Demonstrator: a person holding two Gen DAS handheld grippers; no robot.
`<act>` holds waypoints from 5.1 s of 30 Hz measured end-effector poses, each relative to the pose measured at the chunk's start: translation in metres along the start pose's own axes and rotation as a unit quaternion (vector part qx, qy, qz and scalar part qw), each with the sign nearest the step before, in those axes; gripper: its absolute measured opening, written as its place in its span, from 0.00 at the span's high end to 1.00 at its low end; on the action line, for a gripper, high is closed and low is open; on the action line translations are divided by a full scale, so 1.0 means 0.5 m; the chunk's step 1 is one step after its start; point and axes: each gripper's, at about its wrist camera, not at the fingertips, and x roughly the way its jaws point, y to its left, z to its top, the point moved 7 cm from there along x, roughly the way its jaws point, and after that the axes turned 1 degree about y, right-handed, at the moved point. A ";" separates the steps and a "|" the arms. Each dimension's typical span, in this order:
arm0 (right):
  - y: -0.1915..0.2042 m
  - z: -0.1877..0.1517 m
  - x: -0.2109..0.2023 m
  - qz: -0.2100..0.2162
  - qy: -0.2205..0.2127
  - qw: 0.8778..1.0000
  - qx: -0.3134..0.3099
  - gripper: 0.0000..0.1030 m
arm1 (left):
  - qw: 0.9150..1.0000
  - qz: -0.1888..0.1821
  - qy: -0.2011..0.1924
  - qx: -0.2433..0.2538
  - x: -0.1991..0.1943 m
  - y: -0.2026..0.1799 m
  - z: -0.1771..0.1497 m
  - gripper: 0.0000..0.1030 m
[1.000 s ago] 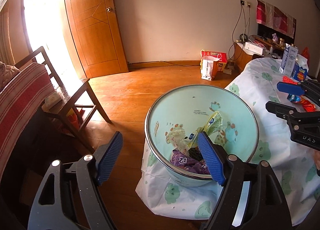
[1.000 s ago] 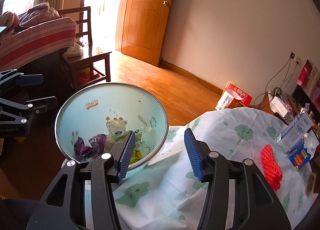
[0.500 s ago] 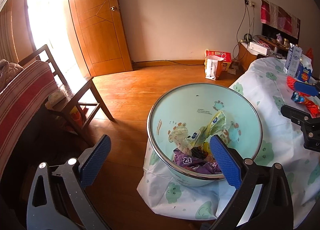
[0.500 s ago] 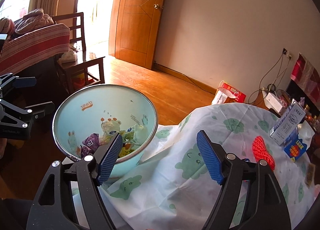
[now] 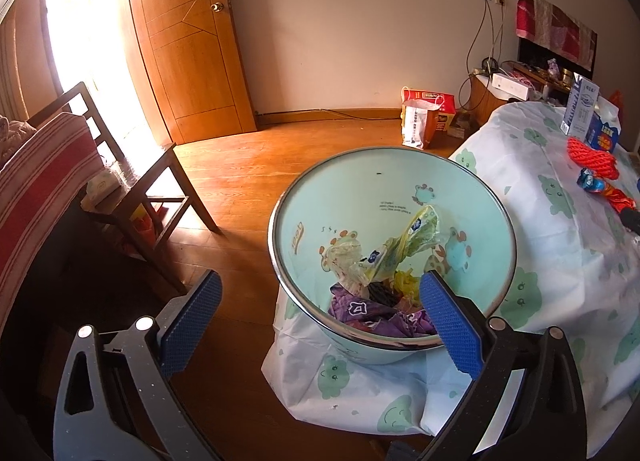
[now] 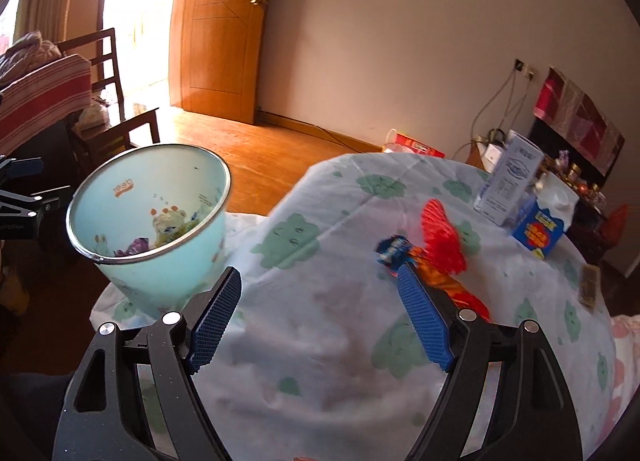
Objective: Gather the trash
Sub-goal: 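Move the right tool to the red-orange candy wrapper and grasp it, then lift the candy wrapper with the right tool while the left tool grasps the red mesh net, then carry the red mesh net and candy wrapper toward the bin with both tools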
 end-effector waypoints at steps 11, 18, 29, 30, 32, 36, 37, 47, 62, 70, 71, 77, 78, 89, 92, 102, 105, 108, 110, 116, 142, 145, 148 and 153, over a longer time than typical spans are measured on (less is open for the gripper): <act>-0.178 -0.053 0.089 -0.016 0.091 0.988 0.122 0.23 | 0.999 -0.029 0.002 0.035 0.002 -0.099 -0.002 0.06; -0.192 -0.084 0.102 0.008 0.125 0.983 0.131 0.66 | 0.999 -0.035 -0.006 0.037 -0.003 -0.114 0.013 0.06; -0.282 -0.132 0.011 -0.012 0.095 0.981 0.171 0.85 | 0.998 -0.048 -0.019 0.045 -0.013 -0.163 0.043 0.06; -0.292 -0.138 0.004 -0.016 0.094 0.980 0.177 0.85 | 0.997 -0.051 -0.020 0.047 -0.014 -0.173 0.047 0.06; -0.335 -0.163 -0.015 -0.028 0.094 0.975 0.197 0.85 | 0.997 -0.058 -0.023 0.051 -0.015 -0.195 0.056 0.06; -0.411 -0.205 -0.043 -0.058 0.091 0.968 0.228 0.85 | 0.995 -0.075 -0.029 0.065 -0.018 -0.261 0.074 0.06; -0.426 -0.212 -0.046 -0.064 0.089 0.966 0.233 0.85 | 0.994 -0.080 -0.030 0.068 -0.019 -0.282 0.080 0.06; -0.538 -0.253 -0.065 -0.113 0.067 0.956 0.261 0.85 | 0.983 -0.132 -0.038 0.120 -0.024 -0.530 0.123 0.06; -0.608 -0.258 -0.046 -0.116 0.055 0.947 0.294 0.84 | 0.976 -0.150 -0.013 0.160 0.036 -0.755 0.176 0.06; -0.602 -0.255 -0.044 -0.112 0.050 0.950 0.288 0.84 | 0.972 -0.156 0.018 0.175 0.079 -0.800 0.172 0.11; -0.601 -0.254 -0.044 -0.112 0.050 0.950 0.287 0.84 | 0.970 -0.162 0.022 0.182 0.080 -0.804 0.167 0.17; -0.583 -0.251 -0.050 -0.101 0.040 0.953 0.285 0.84 | 0.957 -0.205 0.038 0.204 0.066 -0.798 0.142 0.79; -0.577 -0.250 -0.052 -0.099 0.038 0.953 0.283 0.84 | 0.955 -0.210 0.036 0.208 0.058 -0.790 0.139 0.89; -0.469 -0.187 -0.053 -0.054 0.023 0.966 0.252 0.84 | 0.952 -0.216 -0.015 0.216 -0.041 -0.642 0.120 0.97; -0.437 -0.168 -0.049 -0.046 0.025 0.969 0.241 0.84 | 0.953 -0.214 -0.021 0.213 -0.050 -0.602 0.114 0.98; -0.435 -0.193 -0.035 -0.079 0.049 0.969 0.230 0.84 | 0.971 -0.183 -0.009 0.151 -0.014 -0.484 0.089 0.43; -0.453 -0.207 -0.036 -0.082 0.053 0.965 0.244 0.84 | 0.972 -0.191 -0.011 0.138 -0.024 -0.487 0.087 0.37; -0.465 -0.214 -0.038 -0.092 0.051 0.964 0.243 0.84 | 0.968 -0.206 -0.017 0.142 -0.038 -0.516 0.086 0.35; -0.467 -0.217 -0.037 -0.091 0.051 0.964 0.245 0.84 | 0.967 -0.208 -0.016 0.148 -0.033 -0.543 0.087 0.34; -0.464 -0.214 -0.040 -0.079 0.045 0.966 0.242 0.84 | 0.967 -0.189 0.008 0.168 0.026 -0.583 0.080 0.50; -0.214 -0.023 0.010 -0.002 0.006 0.989 0.148 0.84 | 0.981 -0.141 -0.038 0.124 -0.047 -0.325 0.091 0.78; -0.179 -0.003 0.022 0.007 0.006 0.991 0.135 0.84 | 0.984 -0.132 -0.038 0.115 -0.044 -0.295 0.089 0.78; -0.148 0.014 0.030 0.015 0.005 0.992 0.124 0.84 | 0.986 -0.121 -0.036 0.107 -0.042 -0.265 0.086 0.78; -0.101 0.033 0.037 0.026 0.005 0.994 0.106 0.84 | 0.989 -0.108 -0.033 0.098 -0.039 -0.223 0.080 0.78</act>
